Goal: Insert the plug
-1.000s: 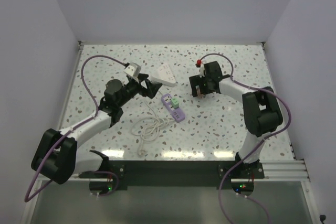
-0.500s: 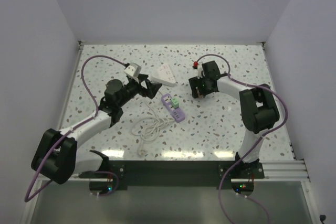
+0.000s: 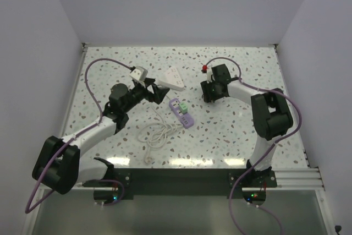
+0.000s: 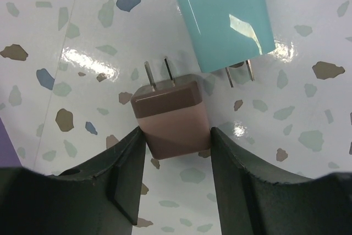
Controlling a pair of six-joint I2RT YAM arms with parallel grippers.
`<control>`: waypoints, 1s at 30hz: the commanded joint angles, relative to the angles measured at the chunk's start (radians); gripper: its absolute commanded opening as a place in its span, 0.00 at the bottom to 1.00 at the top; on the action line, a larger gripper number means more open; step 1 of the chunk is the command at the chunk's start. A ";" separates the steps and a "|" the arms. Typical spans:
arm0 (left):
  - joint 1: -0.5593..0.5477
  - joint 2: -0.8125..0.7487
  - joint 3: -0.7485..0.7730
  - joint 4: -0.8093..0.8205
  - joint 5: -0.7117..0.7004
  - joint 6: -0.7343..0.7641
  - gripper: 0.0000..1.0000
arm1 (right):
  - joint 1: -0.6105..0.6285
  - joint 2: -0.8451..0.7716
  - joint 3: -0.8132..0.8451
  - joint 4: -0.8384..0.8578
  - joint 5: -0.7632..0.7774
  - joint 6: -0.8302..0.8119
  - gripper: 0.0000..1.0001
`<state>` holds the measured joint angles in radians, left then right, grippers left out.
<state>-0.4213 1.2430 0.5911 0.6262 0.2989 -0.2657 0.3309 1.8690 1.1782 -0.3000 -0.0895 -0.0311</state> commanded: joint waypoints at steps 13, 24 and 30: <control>-0.002 0.047 0.071 -0.002 0.278 -0.061 0.94 | 0.160 -0.453 -0.195 0.093 -0.075 -0.115 0.21; -0.004 0.127 0.092 0.093 0.445 -0.193 0.93 | 0.364 -0.573 -0.175 0.022 0.011 -0.136 0.20; -0.010 0.161 0.104 0.112 0.468 -0.216 0.92 | 0.419 -0.585 -0.167 0.027 0.037 -0.144 0.19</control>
<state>-0.4229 1.3880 0.6495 0.6727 0.7277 -0.4538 0.7292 1.3186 0.9901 -0.2783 -0.0883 -0.1558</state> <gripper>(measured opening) 0.927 0.498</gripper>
